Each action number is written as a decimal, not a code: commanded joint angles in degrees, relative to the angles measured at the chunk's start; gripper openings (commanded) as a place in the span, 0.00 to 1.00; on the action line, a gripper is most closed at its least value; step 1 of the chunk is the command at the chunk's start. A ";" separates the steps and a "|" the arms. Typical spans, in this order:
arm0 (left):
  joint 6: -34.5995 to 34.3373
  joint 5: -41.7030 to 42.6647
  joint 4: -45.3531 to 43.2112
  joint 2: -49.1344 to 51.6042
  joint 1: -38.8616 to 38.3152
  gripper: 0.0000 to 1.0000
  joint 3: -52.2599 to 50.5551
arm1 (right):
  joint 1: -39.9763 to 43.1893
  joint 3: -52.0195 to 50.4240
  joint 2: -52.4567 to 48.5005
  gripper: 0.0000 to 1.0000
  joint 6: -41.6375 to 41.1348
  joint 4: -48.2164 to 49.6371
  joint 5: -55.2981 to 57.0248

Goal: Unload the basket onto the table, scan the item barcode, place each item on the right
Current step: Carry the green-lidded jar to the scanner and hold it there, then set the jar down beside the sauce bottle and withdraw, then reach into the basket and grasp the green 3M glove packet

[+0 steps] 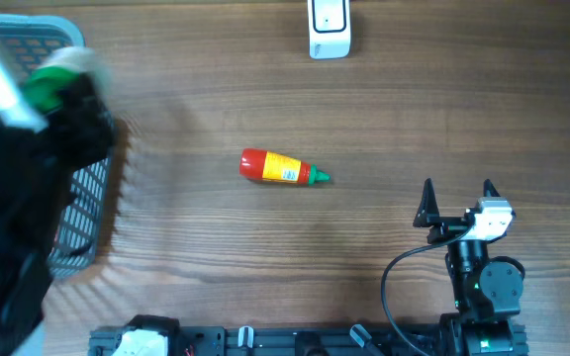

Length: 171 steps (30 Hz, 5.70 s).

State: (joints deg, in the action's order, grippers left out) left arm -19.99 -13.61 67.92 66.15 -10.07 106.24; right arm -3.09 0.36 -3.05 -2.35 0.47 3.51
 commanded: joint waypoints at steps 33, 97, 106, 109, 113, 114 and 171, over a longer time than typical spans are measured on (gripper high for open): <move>-35.23 -0.74 -3.39 46.75 -17.46 0.07 -0.11 | -0.26 -0.04 -0.02 1.00 -0.66 0.31 0.94; -70.79 -12.85 -3.28 56.89 -17.40 0.74 -0.15 | -0.26 -0.04 -0.02 1.00 -0.68 0.33 0.94; -70.03 -12.87 -3.32 56.87 -17.40 1.00 -0.15 | -0.26 -0.04 -0.02 1.00 -0.68 0.33 0.94; -68.67 -13.16 -2.64 56.30 -17.40 1.00 -0.02 | -0.26 -0.04 -0.02 1.00 -0.68 0.33 0.94; -66.55 -18.18 -1.66 51.54 -17.42 0.99 0.11 | -0.26 -0.04 -0.02 1.00 -0.68 0.31 0.94; -64.72 -20.20 -1.66 49.48 -17.42 1.00 0.48 | -0.26 -0.04 -0.02 1.00 -0.66 0.33 0.94; 42.10 8.85 1.07 30.69 43.67 1.00 0.57 | -0.26 -0.04 -0.02 1.00 -0.66 0.33 0.94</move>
State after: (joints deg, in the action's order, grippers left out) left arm 20.93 -8.60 69.04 95.92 33.50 106.94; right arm -3.09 0.36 -3.05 -2.35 0.47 3.51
